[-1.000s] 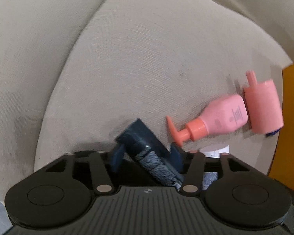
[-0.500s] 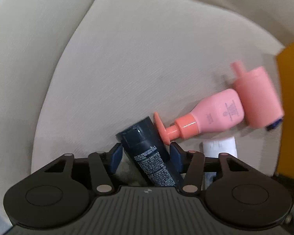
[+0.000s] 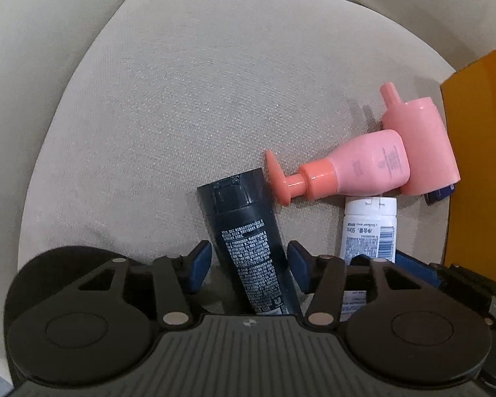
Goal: Organize rigid objects
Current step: 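Grasp the dark spray can with the left tool while the right tool grasps the white tube, then lift the spray can and white tube and carry both into the shoebox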
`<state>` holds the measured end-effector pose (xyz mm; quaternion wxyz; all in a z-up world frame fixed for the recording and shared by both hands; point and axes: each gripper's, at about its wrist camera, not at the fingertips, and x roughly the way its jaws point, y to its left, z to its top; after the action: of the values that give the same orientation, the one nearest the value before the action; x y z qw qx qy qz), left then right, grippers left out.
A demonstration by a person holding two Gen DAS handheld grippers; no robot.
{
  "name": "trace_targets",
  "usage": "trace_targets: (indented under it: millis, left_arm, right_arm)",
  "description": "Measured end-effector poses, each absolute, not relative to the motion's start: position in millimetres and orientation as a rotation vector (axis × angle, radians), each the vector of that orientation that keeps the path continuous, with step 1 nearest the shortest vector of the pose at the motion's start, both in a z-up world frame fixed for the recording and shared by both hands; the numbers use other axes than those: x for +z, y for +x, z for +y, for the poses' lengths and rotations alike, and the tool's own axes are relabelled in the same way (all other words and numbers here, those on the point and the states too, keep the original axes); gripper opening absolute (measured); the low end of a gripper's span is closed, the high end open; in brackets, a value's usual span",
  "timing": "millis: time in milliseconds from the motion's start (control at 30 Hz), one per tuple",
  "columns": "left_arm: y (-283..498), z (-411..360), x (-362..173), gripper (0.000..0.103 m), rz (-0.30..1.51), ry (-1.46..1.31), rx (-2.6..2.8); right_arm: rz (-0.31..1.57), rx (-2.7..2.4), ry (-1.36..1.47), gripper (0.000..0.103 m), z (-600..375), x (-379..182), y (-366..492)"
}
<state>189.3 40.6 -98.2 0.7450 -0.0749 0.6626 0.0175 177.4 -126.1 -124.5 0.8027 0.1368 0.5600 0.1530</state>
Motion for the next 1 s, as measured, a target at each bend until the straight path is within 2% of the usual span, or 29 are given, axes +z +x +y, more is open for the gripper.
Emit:
trace_targets:
  millis: [33, 167, 233, 500, 1000]
  left_arm:
    - [186.5, 35.5, -99.3, 0.054, 1.449, -0.17, 0.044]
    - [180.6, 25.9, -96.0, 0.053, 1.425, -0.163, 0.048]
    - [170.0, 26.5, -88.8, 0.052, 1.4, -0.171, 0.034]
    - [144.5, 36.8, -64.9, 0.049, 1.26, -0.189, -0.061]
    - [98.0, 37.3, 0.5, 0.047, 1.007, -0.083, -0.216]
  right_arm:
    - [1.204, 0.329, 0.298, 0.038, -126.8, -125.7, 179.3]
    - [1.225, 0.329, 0.327, 0.041, -130.0, -135.3, 184.8]
    - [1.225, 0.34, 0.349, 0.034, -142.0, -134.2, 178.1]
    - [1.178, 0.374, 0.304, 0.024, -142.8, -115.5, 166.0]
    - [1.034, 0.398, 0.309, 0.023, -168.5, -62.2, 128.2]
